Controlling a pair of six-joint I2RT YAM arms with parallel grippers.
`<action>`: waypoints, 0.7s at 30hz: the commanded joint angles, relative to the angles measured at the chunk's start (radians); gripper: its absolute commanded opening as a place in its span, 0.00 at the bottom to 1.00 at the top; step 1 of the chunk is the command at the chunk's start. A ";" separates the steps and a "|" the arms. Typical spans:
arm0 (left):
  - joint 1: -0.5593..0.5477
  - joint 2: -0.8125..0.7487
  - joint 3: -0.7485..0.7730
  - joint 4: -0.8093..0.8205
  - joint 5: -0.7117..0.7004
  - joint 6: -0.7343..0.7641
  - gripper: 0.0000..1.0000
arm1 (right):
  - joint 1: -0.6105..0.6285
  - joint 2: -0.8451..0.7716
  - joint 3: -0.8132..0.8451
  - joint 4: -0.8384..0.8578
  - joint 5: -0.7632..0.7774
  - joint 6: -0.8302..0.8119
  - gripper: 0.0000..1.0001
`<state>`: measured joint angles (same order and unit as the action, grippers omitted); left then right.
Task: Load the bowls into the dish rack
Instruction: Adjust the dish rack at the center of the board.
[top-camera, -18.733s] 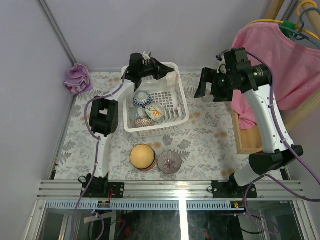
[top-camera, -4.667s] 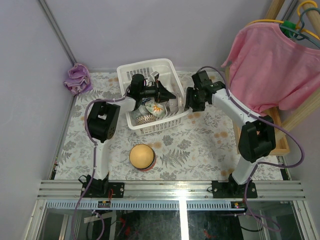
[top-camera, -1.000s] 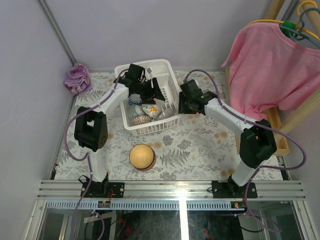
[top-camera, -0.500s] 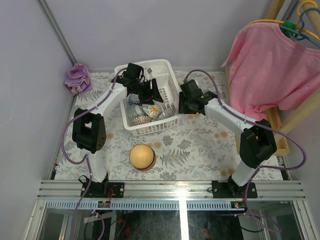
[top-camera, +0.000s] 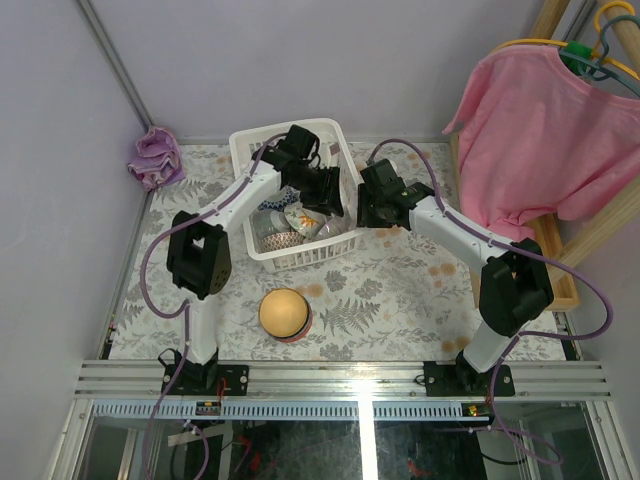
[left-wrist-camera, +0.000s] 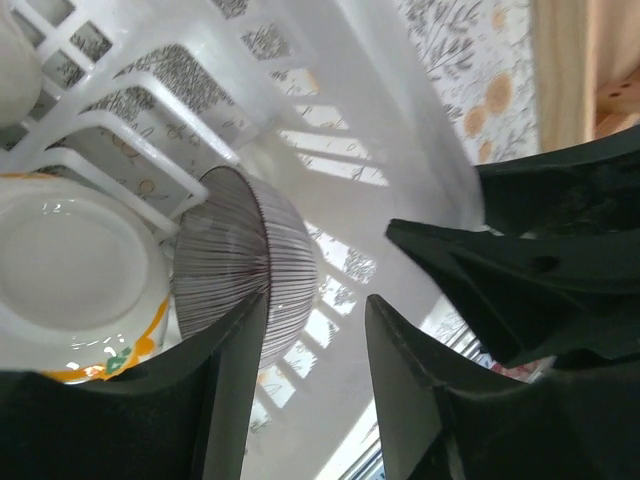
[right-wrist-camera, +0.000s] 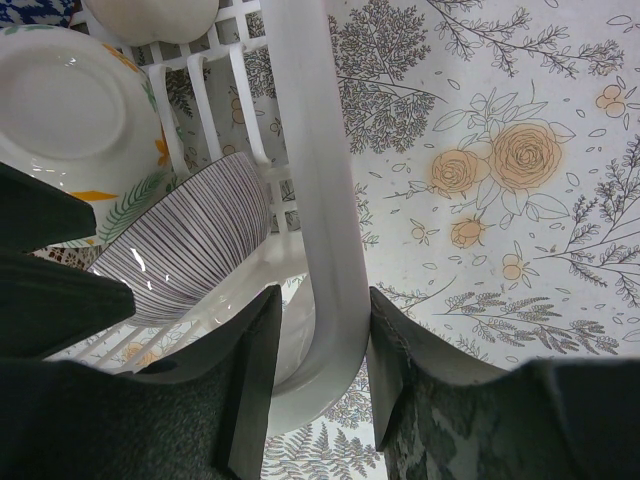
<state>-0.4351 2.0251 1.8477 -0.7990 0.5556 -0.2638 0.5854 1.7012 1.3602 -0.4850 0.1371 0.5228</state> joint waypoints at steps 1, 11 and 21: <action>0.003 0.024 0.022 -0.107 -0.033 0.071 0.42 | 0.019 0.001 0.029 -0.040 -0.032 -0.044 0.44; 0.003 0.010 -0.067 -0.085 -0.022 0.084 0.18 | 0.015 0.012 0.031 -0.035 -0.038 -0.046 0.43; 0.001 -0.008 -0.103 -0.070 0.039 0.083 0.00 | 0.013 -0.006 -0.010 -0.018 -0.057 -0.030 0.43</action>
<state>-0.4335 2.0399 1.7821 -0.8364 0.5694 -0.1913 0.5854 1.7027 1.3602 -0.4843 0.1341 0.5194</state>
